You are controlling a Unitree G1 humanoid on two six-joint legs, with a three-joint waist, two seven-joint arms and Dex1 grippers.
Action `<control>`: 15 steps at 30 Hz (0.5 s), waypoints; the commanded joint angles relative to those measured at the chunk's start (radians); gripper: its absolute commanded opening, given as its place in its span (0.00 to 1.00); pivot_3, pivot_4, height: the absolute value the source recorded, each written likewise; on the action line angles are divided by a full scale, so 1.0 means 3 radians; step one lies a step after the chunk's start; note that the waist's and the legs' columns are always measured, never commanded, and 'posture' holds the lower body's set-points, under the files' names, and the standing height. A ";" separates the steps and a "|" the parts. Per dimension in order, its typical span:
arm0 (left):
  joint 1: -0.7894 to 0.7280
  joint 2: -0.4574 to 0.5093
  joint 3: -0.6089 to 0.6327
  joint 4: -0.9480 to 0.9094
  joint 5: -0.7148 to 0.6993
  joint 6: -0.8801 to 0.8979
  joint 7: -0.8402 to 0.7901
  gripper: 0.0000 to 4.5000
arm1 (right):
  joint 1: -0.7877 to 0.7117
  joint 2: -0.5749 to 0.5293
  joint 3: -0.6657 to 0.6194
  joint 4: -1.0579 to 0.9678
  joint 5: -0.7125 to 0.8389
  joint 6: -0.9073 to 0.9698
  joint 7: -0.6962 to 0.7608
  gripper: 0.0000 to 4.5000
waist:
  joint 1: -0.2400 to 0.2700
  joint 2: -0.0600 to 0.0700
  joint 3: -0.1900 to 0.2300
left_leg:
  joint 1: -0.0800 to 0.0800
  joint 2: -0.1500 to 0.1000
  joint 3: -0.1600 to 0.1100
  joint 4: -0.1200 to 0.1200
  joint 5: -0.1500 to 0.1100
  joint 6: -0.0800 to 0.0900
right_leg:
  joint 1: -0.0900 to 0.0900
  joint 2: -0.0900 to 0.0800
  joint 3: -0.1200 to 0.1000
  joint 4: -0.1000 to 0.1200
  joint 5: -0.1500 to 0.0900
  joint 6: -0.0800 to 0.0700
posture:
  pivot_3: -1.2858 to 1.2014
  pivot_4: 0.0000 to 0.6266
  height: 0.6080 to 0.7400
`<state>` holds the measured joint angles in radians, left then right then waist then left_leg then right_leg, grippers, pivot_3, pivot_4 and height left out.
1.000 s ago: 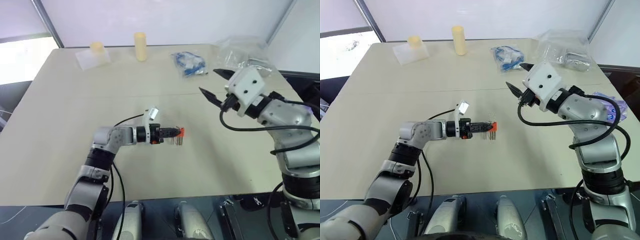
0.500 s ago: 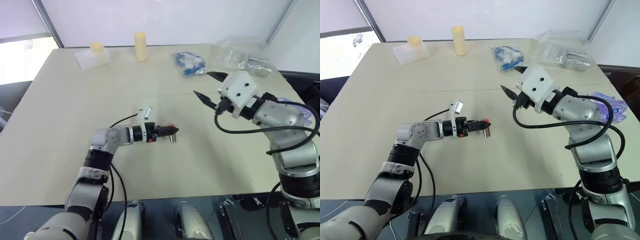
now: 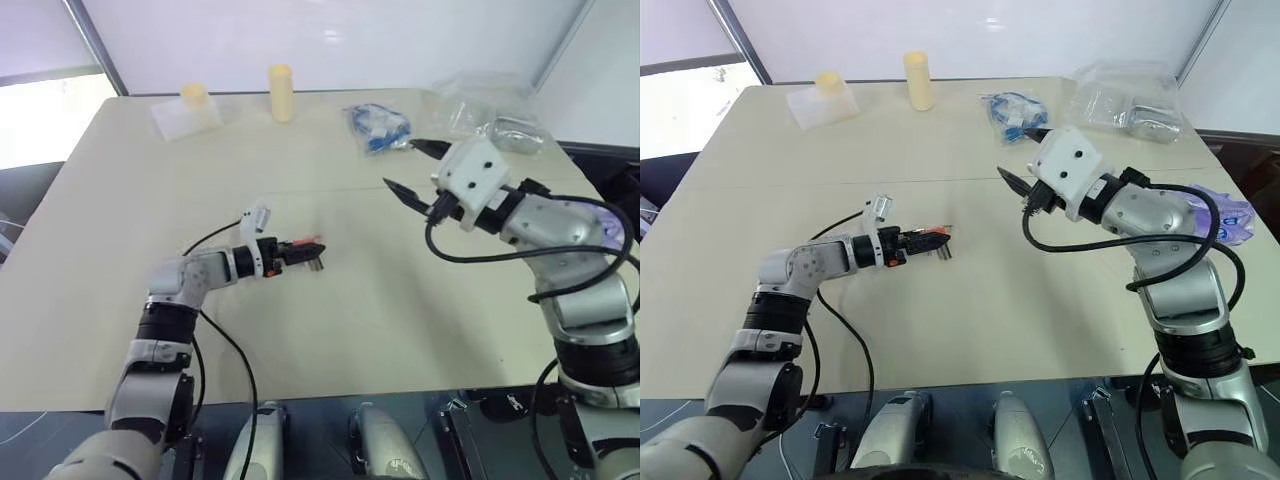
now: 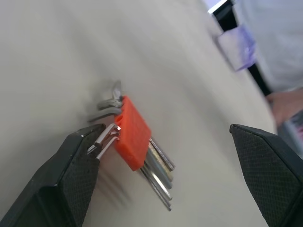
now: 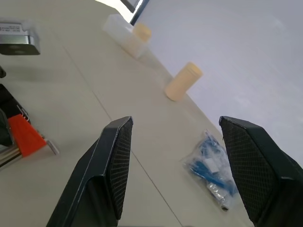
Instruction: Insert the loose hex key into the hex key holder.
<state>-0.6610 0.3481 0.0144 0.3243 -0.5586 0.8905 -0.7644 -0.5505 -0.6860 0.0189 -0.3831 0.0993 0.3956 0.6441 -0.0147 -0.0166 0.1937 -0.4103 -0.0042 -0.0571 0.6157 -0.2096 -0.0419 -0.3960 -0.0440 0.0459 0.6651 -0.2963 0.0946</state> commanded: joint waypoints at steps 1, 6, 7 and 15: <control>0.0023 0.0072 -0.0055 -0.0186 0.0116 -0.0070 -0.0002 0.98 | -0.0091 0.0009 -0.0029 -0.0020 -0.0023 -0.0087 -0.0006 0.67 | 0.0000 0.0000 0.0000 | 0.0000 0.0000 0.0000 0.0000 0.0000 0.0000 | 0.0000 0.0000 0.0000 0.0000 0.0000 0.0000 | 0.52 0.24 1.00; 0.0004 0.0160 -0.0176 -0.0296 0.0266 -0.0084 -0.0004 0.98 | -0.0110 0.0014 -0.0007 0.0009 -0.0025 -0.0107 -0.0008 0.67 | 0.0001 0.0000 0.0000 | 0.0000 0.0000 0.0000 -0.0001 0.0000 0.0000 | 0.0000 -0.0001 0.0000 0.0000 0.0000 0.0000 | 0.52 0.24 1.00; 0.0010 0.0189 -0.0211 -0.0308 0.0304 -0.0108 -0.0020 0.98 | -0.0110 0.0012 -0.0005 0.0007 -0.0026 -0.0107 -0.0007 0.67 | -0.0001 0.0000 0.0000 | 0.0000 0.0000 0.0000 -0.0001 0.0000 0.0000 | 0.0000 -0.0001 0.0000 0.0000 0.0000 0.0000 | 0.52 0.24 1.00; 0.0117 0.0522 -0.0350 -0.0486 0.0551 -0.0463 -0.0288 0.98 | -0.0108 -0.0012 -0.0009 -0.0014 -0.0008 -0.0080 0.0039 0.67 | -0.0009 0.0000 0.0000 | 0.0000 0.0001 0.0001 -0.0002 0.0000 0.0000 | -0.0001 0.0000 0.0000 0.0000 0.0000 0.0000 | 0.52 0.24 1.00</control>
<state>-0.6286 0.4803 -0.0972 0.2240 -0.4053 0.7792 -0.8312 -0.5606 -0.6839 0.0312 -0.3667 0.0932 0.3856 0.6475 -0.0173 -0.0166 0.1938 -0.4104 -0.0038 -0.0568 0.6150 -0.2096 -0.0418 -0.3964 -0.0440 0.0461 0.6650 -0.2964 0.0945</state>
